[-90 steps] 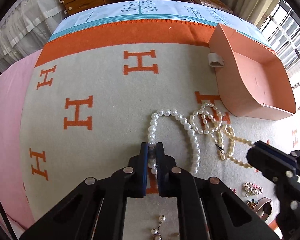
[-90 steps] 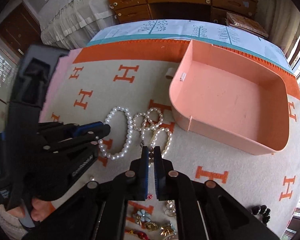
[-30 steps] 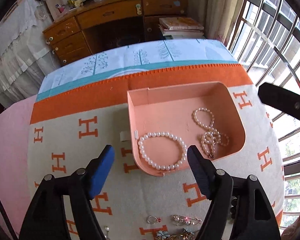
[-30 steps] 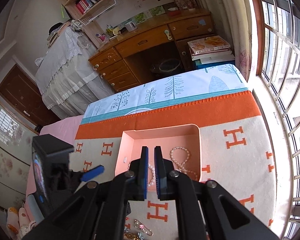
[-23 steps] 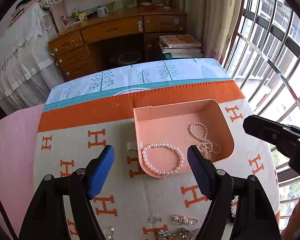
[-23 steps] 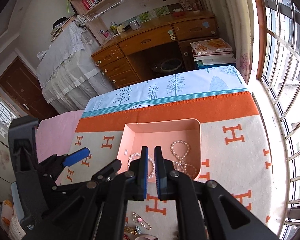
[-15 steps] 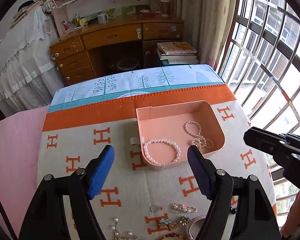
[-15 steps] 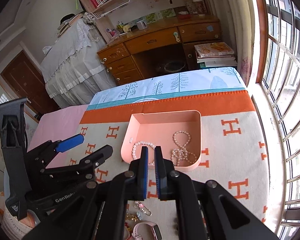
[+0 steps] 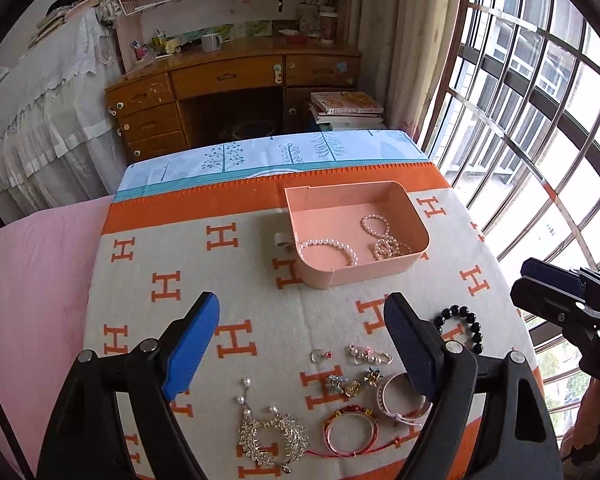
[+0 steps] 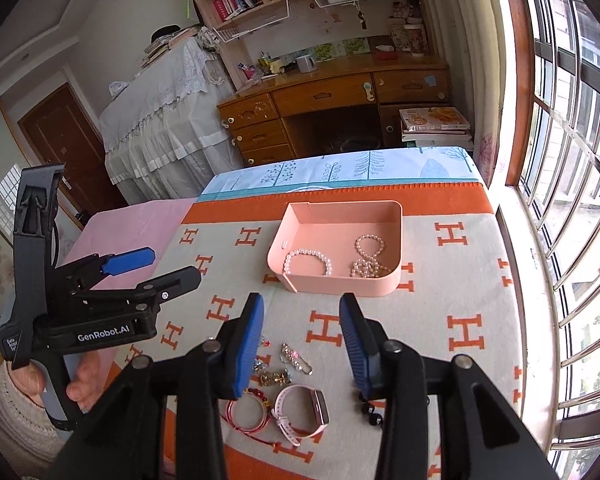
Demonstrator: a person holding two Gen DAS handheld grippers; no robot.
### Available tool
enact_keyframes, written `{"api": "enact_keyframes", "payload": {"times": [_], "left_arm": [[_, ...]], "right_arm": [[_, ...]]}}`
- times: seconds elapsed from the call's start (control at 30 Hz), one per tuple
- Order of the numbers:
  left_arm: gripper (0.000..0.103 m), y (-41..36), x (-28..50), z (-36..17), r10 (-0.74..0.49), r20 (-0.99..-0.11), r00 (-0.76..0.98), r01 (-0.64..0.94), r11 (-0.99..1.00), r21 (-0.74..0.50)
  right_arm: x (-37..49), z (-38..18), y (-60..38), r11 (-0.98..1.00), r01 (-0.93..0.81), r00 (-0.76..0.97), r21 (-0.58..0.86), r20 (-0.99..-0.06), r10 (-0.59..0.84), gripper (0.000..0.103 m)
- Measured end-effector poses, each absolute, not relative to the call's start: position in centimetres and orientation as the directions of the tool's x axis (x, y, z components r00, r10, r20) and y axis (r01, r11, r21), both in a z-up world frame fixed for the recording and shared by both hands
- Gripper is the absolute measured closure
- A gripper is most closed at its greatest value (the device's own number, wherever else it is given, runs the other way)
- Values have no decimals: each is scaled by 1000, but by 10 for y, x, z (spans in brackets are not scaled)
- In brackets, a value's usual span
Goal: Organize jewelry
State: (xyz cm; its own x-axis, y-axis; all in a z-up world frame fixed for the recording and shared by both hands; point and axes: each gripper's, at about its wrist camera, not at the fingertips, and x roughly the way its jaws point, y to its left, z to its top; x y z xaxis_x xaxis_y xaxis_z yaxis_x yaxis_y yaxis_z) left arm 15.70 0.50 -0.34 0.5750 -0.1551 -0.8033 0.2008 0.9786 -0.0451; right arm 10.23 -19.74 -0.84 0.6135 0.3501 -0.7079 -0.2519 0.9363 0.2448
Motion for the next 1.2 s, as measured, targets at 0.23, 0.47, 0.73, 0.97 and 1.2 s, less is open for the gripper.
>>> {"api": "enact_keyframes", "payload": {"times": [0.23,0.47,0.73,0.97,1.2], "left_arm": [[18,22,130,-9,-169,-803,572,215,975,-52],[18,18,111,-23,-193,-814,548,296,955,-27],[18,-5,107,-58,-218,-859,463,407,913,-12],[41,-19,129,-116,-217,-937,272,427,900,-85],[47,-28,136,-150,-177,-969,172,484,872,-73]], "right_arm": [[84,-19,-198,947,-225,611,231,-723,321,63],[71,-35,-205,957,-161,605,243,-742,290,63],[72,-55,-217,961,-115,581,252,-767,271,63],[95,-91,-237,967,-71,496,246,-832,248,63],[114,-131,-263,976,-22,403,218,-891,208,63]]}}
